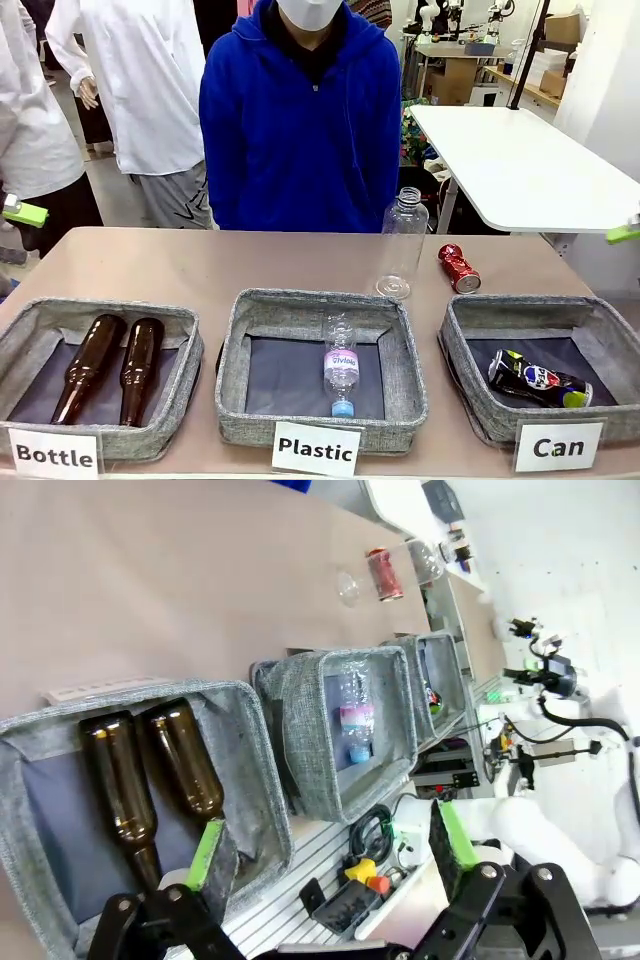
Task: Sort the can waste into the basket.
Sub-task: Pick up the can waste from the table and place it in the right Fabric basket.
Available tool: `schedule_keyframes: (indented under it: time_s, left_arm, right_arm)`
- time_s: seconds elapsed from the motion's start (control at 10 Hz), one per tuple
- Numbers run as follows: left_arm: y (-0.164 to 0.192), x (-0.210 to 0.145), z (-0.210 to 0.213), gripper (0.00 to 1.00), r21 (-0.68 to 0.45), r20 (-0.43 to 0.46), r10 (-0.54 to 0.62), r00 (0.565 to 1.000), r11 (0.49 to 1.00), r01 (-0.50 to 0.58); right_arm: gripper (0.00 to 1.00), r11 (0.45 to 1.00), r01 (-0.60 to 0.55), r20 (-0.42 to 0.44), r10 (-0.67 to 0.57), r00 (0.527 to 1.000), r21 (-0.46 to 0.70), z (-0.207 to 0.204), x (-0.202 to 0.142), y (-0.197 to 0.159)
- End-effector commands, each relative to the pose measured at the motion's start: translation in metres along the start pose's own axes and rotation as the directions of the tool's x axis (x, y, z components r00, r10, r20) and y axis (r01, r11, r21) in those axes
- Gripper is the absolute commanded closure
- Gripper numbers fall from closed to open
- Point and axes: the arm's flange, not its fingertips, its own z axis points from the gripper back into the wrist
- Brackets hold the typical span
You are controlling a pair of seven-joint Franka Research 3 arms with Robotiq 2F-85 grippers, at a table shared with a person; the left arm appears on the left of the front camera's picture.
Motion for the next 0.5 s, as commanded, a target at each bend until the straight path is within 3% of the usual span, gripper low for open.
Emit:
schedule_keyframes:
  time_s: [0.0,0.2,0.3,0.4]
  left_arm:
    - [-0.001,0.000,0.004,0.00,-0.001,-0.010,0.004,1.000,1.000,-0.004]
    - [-0.001,0.000,0.004,0.00,-0.001,-0.010,0.004,1.000,1.000,-0.004]
    - [-0.001,0.000,0.004,0.00,-0.001,-0.010,0.004,1.000,1.000,-0.004]
    - [-0.001,0.000,0.004,0.00,-0.001,-0.010,0.004,1.000,1.000,-0.004]
  right_arm:
    - [0.00,0.910,0.008,-0.033,-0.024,0.999,-0.414,-0.067,-0.002,0.048]
    - [0.00,0.845,0.022,0.014,-0.017,1.000,-0.534,-0.109,0.021,0.072]
    - [0.00,0.843,-0.017,0.024,0.036,0.999,-0.538,-0.129,0.029,0.080]
    - [0.00,0.846,0.001,0.107,0.066,0.992,-0.534,-0.135,0.033,0.082]
